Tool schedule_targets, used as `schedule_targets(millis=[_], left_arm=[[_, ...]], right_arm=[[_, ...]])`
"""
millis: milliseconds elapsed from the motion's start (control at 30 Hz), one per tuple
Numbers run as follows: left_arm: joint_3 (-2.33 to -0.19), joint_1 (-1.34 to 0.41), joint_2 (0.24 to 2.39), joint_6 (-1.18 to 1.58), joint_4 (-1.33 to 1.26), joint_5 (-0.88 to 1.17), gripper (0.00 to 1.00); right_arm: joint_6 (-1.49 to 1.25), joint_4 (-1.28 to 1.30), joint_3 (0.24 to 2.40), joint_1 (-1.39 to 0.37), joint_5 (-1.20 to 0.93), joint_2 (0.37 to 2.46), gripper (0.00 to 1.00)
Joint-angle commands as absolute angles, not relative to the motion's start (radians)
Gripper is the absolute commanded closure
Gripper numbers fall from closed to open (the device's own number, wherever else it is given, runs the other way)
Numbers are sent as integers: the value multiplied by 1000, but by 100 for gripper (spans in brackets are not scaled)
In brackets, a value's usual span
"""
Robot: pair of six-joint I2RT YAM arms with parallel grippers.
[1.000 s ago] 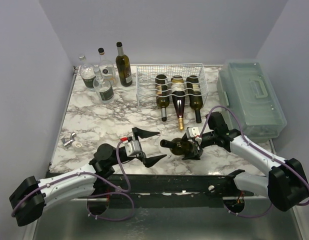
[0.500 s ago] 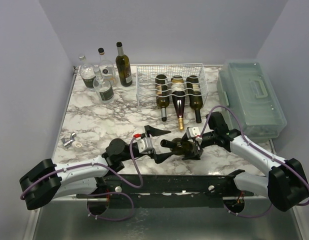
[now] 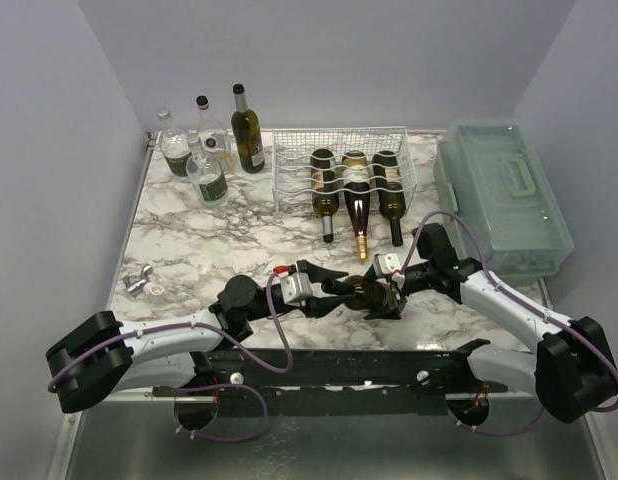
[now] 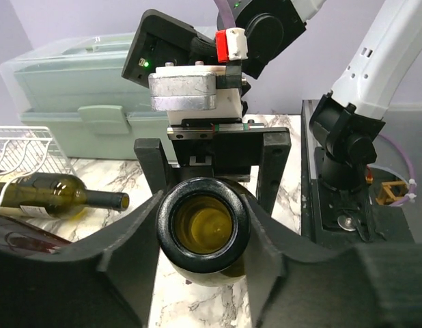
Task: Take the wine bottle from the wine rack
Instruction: Pick up the wine bottle from the wine rack.
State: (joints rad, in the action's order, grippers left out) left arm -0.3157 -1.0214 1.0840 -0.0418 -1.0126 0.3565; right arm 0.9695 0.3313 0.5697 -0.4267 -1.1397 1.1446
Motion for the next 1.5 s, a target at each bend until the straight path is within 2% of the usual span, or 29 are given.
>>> schedule_targets(millis=[0, 67, 167, 200, 233, 300, 433, 533, 967, 1233, 1467], left_arm=[[-345, -1027, 1100, -22, -1050, 403, 58], [-344, -1026, 1100, -20, -1051, 409, 71], [-340, -1026, 1093, -22, -1051, 408, 99], [-339, -1026, 1089, -22, -1050, 400, 100], [-336, -1025, 1080, -19, -1050, 389, 100], [-330, -1026, 1056, -12, -1049, 355, 100], [-324, -1025, 1004, 8, -1038, 310, 100], [-324, -1025, 967, 29, -1016, 292, 100], [-332, -1021, 741, 13, -768, 224, 100], [-385, -1001, 538, -14, -408, 104, 100], [-497, -980, 449, -63, -130, 8, 100]], right_arm=[[982, 304, 621, -420, -1227, 1123, 90], [983, 304, 621, -420, -1227, 1124, 90], [985, 304, 620, -420, -1226, 1126, 90], [986, 304, 618, -420, -1224, 1126, 89], [988, 302, 615, -420, -1223, 1126, 86], [997, 301, 607, -420, -1219, 1121, 74], [1018, 301, 592, -418, -1217, 1107, 36], [1017, 304, 588, -419, -1211, 1096, 22], [1005, 379, 642, -411, -1225, 1075, 1], [1055, 448, 671, -388, -1220, 1062, 1], [1069, 463, 675, -382, -1208, 1059, 1]])
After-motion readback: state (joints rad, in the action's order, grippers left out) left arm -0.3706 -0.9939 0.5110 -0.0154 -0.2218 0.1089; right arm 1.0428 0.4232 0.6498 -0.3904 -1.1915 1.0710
